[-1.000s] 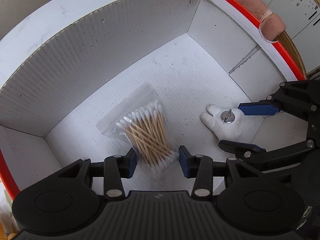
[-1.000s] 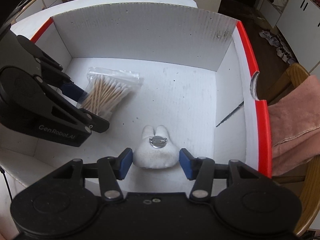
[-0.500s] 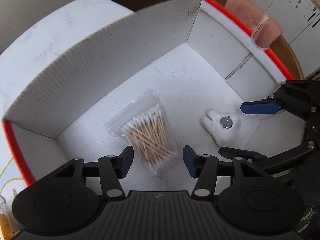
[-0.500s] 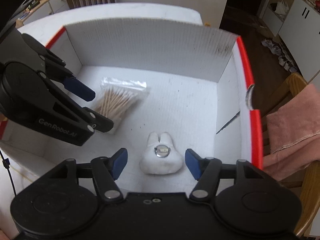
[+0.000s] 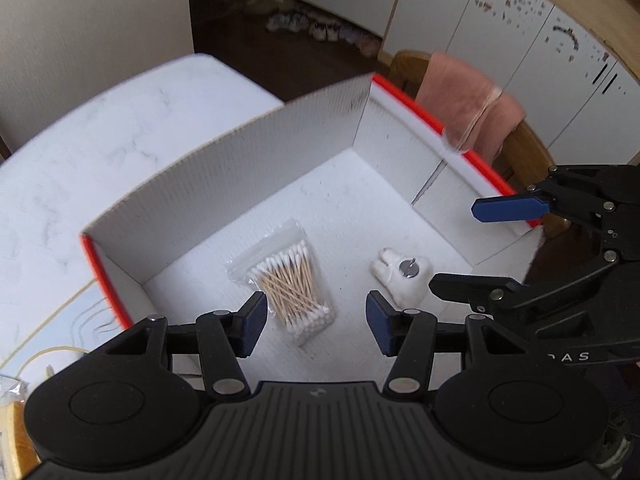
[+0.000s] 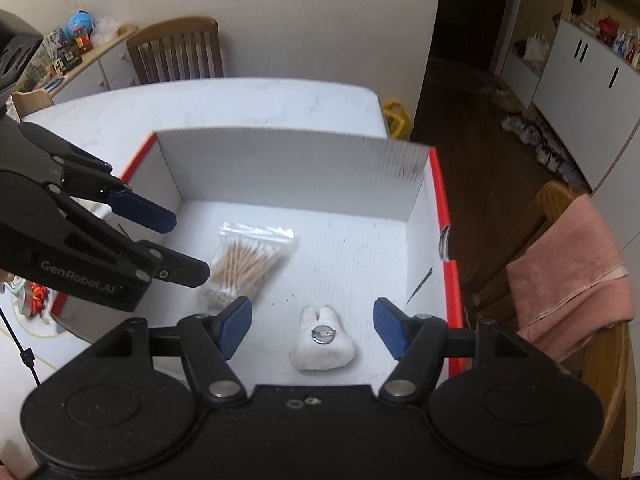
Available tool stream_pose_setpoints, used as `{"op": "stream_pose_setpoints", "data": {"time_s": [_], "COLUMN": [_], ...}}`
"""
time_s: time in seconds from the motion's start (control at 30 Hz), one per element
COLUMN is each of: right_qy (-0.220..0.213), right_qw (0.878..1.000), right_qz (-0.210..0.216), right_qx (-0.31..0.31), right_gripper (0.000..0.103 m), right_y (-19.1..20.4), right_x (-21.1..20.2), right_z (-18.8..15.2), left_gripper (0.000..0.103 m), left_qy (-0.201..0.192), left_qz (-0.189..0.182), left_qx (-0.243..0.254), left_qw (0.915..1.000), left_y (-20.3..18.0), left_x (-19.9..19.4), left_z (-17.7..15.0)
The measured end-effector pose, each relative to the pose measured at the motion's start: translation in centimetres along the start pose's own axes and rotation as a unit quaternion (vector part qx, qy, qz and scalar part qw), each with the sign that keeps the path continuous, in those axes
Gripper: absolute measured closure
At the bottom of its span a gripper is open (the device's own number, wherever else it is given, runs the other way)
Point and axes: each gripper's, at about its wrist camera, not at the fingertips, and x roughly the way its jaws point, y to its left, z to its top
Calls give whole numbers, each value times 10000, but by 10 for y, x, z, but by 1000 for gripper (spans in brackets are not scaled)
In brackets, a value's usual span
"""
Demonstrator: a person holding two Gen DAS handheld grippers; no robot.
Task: Organize objects
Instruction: 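Withdraw both grippers from the shoebox back over the cluttered pile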
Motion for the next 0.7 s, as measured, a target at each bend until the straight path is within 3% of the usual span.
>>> {"op": "stream_pose_setpoints", "data": {"time_s": [0.43, 0.7], "right_qy": [-659, -985], "right_qw": [9978, 9951], "right_qz": [-52, -106], "right_qx": [-67, -70], "right_gripper": [36, 36], "right_y": [43, 84], "right_x": [-49, -69], "right_z": [-6, -12], "left_gripper": [50, 50], "left_qy": [-1090, -1492], "left_qz": [23, 73], "left_qx": [-98, -226], "left_qw": [9940, 9885], "left_y": [5, 17], "left_x": [-83, -122], "left_z": [-45, -84]}}
